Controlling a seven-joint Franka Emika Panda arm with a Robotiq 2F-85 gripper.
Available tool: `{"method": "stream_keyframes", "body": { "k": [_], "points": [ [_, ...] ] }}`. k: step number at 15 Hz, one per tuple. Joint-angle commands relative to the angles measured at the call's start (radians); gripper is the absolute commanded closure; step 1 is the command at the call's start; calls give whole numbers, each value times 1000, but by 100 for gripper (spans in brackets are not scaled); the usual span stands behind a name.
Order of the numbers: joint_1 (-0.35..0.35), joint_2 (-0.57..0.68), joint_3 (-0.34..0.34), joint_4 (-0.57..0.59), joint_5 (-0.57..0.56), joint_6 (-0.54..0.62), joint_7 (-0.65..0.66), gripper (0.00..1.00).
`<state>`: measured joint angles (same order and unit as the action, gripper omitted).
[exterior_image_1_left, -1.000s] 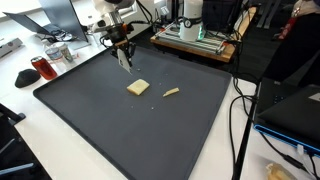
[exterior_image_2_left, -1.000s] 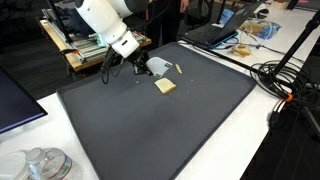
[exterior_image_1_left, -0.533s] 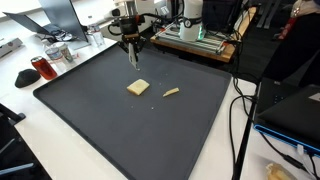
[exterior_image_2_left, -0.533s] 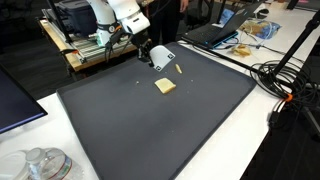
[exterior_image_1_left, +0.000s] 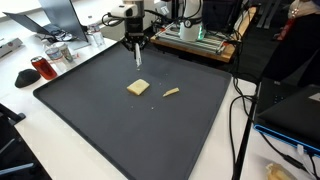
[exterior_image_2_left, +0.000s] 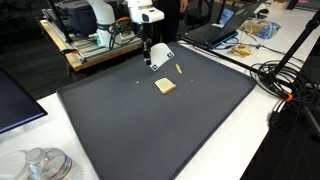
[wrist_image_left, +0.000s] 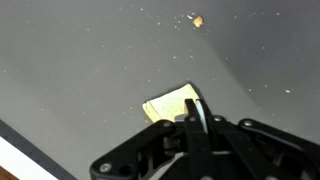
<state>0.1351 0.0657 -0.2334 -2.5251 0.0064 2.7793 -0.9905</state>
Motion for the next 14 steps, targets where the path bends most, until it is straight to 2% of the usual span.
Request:
{"method": "stream_keyframes", "body": {
  "k": [1, 3, 4, 8, 11, 14],
  "points": [
    [127, -2, -119, 128, -280, -146, 124, 99],
    [140, -43, -88, 169, -447, -267, 204, 99],
    [44, -47, 35, 194, -496, -329, 210, 99],
    [40, -11, 177, 243, -639, -506, 252, 99],
    [47, 49, 254, 264, -766, -592, 300, 99],
    [52, 124, 294, 291, -927, -667, 362, 99]
  ]
}}
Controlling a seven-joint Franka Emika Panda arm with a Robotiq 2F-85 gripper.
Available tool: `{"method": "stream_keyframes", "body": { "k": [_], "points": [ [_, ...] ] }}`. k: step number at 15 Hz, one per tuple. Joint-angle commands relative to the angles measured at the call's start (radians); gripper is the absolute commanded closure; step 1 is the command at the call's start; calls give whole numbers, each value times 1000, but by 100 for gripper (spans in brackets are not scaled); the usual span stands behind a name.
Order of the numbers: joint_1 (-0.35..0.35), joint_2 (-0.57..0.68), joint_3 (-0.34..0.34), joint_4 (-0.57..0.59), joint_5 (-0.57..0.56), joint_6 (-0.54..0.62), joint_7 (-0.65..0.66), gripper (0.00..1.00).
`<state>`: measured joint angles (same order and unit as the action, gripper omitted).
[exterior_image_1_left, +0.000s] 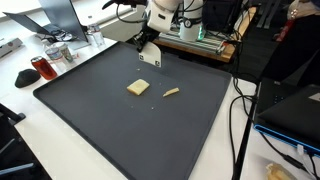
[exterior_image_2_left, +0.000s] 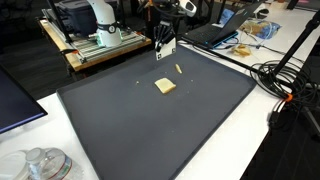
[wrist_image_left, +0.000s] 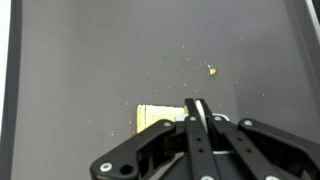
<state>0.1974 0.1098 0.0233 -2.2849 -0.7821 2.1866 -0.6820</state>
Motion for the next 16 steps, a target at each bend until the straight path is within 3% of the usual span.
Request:
{"method": "stream_keyframes", "body": {
  "k": [1, 5, 16],
  "points": [
    [-11, 109, 43, 64, -190, -93, 76, 99],
    [-23, 213, 59, 118, -265, -128, 121, 99],
    [-79, 427, 61, 285, -217, -108, 196, 99]
  ]
}}
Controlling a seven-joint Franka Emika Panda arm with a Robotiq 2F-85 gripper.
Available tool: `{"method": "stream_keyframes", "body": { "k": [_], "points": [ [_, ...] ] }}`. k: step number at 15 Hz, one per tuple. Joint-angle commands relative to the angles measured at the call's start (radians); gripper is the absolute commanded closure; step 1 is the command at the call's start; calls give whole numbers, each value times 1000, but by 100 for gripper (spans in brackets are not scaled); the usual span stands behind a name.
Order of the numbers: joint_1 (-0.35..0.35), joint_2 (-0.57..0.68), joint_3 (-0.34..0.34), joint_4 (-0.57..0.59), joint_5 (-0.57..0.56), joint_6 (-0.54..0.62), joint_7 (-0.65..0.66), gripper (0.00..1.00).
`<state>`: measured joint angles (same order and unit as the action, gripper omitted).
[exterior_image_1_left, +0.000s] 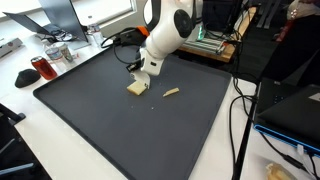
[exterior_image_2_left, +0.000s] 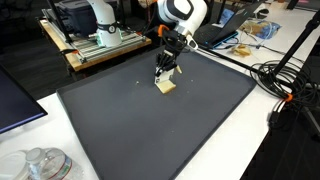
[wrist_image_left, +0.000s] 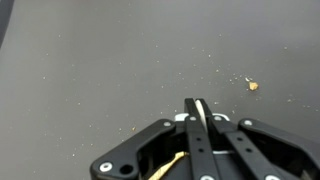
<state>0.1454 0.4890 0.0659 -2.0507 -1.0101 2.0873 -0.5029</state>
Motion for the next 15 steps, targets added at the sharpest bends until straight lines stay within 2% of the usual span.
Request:
{"method": "stream_keyframes", "body": {
  "k": [1, 5, 12, 15],
  "points": [
    [-32, 59, 18, 60, 16, -8, 18, 99],
    [-58, 94, 23, 82, 48, 9, 21, 99],
    [-114, 117, 30, 57, 185, 48, 19, 99],
    [-117, 120, 21, 60, 189, 66, 37, 99]
  ]
}}
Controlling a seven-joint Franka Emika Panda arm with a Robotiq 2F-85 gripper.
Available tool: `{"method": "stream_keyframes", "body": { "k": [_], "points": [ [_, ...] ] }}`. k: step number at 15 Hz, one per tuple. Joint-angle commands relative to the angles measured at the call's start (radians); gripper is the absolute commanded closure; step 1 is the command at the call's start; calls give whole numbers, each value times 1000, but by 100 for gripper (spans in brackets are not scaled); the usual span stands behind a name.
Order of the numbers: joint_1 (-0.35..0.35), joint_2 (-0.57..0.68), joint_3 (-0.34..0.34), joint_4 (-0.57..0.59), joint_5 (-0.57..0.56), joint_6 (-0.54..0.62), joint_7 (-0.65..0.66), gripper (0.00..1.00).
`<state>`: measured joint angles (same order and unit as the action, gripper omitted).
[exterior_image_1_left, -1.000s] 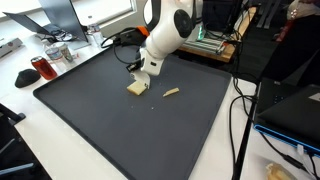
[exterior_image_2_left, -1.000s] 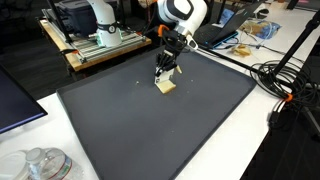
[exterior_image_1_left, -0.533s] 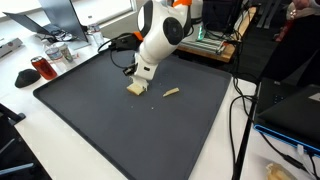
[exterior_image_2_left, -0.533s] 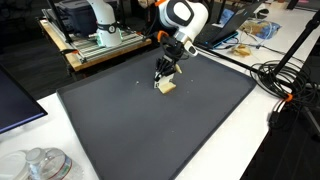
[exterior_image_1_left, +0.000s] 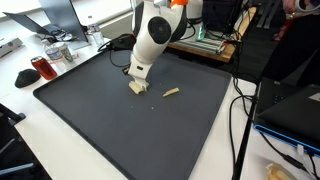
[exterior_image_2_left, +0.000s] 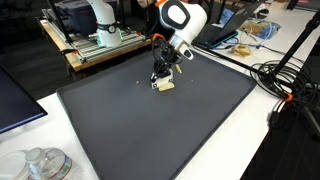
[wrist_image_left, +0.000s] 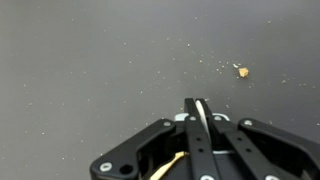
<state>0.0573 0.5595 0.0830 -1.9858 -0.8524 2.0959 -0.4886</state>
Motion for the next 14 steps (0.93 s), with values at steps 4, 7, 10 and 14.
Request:
{"method": "stream_keyframes", "body": {
  "k": [4, 7, 10, 14],
  "points": [
    [0, 41, -2, 6, -10, 37, 41, 99],
    [12, 35, 7, 6, -23, 28, 35, 99],
    [18, 26, 21, 6, -12, 24, 19, 99],
    [36, 16, 42, 8, -9, 11, 12, 99]
  ]
}}
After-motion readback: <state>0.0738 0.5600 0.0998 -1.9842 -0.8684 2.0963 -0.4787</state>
